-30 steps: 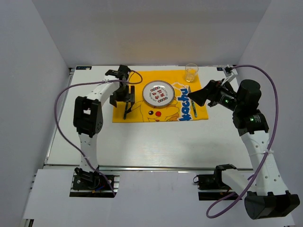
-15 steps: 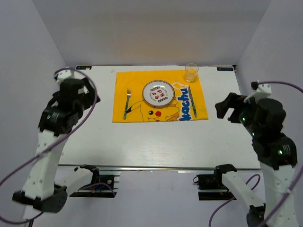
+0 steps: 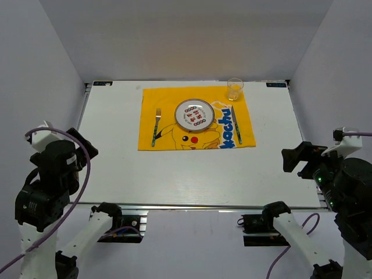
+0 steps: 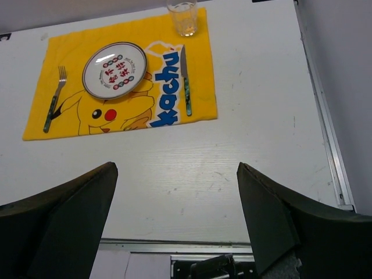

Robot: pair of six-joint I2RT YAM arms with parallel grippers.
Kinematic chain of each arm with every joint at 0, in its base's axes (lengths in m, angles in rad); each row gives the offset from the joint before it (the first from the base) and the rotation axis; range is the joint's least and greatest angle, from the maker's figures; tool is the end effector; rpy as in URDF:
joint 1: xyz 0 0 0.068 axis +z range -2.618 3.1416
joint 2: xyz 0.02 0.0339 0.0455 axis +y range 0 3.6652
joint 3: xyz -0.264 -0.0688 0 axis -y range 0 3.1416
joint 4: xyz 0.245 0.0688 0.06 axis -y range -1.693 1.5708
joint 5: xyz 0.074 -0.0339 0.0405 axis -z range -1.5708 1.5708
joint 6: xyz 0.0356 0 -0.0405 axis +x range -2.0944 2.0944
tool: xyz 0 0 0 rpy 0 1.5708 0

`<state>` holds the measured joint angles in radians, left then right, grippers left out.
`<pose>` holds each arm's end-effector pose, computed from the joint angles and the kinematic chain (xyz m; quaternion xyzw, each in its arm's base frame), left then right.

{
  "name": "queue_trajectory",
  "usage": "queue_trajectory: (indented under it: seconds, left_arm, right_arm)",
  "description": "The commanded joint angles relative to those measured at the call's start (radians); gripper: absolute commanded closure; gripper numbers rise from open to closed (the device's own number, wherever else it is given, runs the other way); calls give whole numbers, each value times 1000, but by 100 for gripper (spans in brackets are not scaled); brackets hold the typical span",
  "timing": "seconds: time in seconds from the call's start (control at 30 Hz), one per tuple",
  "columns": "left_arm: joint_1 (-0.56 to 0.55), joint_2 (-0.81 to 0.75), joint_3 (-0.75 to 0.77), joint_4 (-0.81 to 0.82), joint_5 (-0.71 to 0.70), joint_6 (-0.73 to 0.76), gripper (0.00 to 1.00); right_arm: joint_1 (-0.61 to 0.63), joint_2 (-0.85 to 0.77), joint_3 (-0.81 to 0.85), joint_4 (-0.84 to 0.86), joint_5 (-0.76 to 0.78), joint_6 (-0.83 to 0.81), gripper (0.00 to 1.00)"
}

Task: Set the dinner table for one person

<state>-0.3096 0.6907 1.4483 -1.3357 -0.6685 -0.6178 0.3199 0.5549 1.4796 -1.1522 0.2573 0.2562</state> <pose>0.0435 0.0092 0.4379 -0.2819 0.7968 0.0568 0.5314 0.0037 -0.0083 0.4599 0.0551 0.7785 0.0790 0.6202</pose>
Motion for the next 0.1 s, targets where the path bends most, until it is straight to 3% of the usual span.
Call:
queue_trajectory:
  seconds: [0.0,0.07]
  left_arm:
    - [9,10,32,-77,-63,6,2]
    - [0,18,26,-79,-56,3,2]
  right_arm:
    - [16,0,19,-18,62,8,11]
    - [21,13,25,-24,63,14,11]
